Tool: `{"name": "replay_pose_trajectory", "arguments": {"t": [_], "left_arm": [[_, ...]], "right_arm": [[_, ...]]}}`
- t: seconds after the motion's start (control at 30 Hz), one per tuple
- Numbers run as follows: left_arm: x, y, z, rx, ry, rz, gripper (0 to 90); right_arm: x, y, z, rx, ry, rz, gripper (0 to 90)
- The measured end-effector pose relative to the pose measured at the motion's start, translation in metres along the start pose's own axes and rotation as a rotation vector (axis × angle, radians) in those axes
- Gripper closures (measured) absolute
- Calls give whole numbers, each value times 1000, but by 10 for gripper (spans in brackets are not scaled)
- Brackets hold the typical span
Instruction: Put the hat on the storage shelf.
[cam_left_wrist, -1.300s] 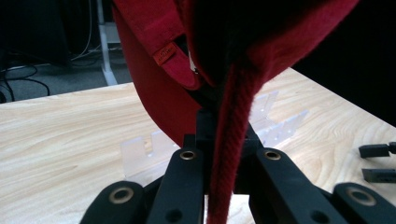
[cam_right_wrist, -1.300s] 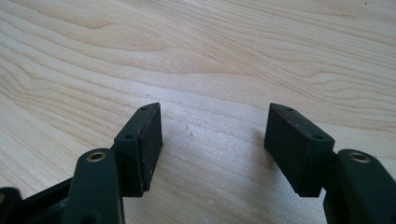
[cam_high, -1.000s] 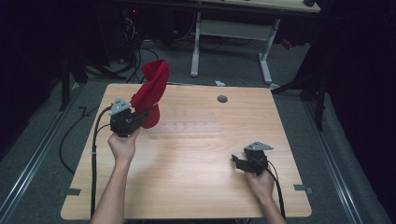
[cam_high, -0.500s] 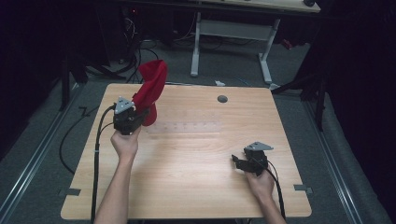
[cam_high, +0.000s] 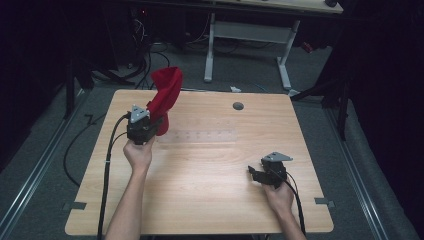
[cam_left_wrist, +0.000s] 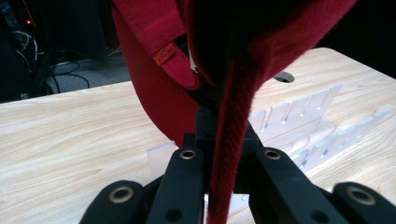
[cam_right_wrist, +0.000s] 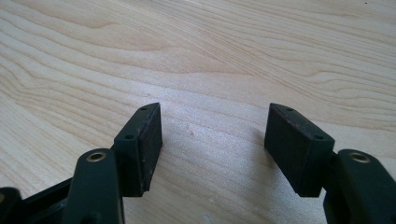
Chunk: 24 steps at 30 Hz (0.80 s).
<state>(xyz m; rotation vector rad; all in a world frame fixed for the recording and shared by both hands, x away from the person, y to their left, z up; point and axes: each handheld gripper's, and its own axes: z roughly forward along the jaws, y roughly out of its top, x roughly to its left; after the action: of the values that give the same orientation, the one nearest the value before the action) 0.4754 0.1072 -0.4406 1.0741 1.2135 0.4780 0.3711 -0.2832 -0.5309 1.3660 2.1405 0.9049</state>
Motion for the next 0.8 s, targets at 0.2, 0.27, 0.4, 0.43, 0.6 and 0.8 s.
{"name": "replay_pose_trajectory", "arguments": {"t": [0.2, 0.27, 0.4, 0.43, 0.6, 0.8], "left_arm": [[7, -5, 1, 1, 12, -32, 856], [8, -8, 2, 5, 16, -32, 856], [10, -17, 4, 9, 26, -27, 854], [11, -18, 4, 5, 26, -33, 854], [14, -19, 1, -5, 18, -60, 848], [15, -23, -3, 11, 10, -73, 839]], "right_arm": [[0, 0, 0, 0, 0, 0, 370], [0, 0, 0, 0, 0, -1, 370], [0, 0, 0, -1, -1, -2, 370], [0, 0, 0, -1, -1, -2, 370], [0, 0, 0, -2, 0, -5, 370], [0, 0, 0, -1, 0, -4, 370]]}}
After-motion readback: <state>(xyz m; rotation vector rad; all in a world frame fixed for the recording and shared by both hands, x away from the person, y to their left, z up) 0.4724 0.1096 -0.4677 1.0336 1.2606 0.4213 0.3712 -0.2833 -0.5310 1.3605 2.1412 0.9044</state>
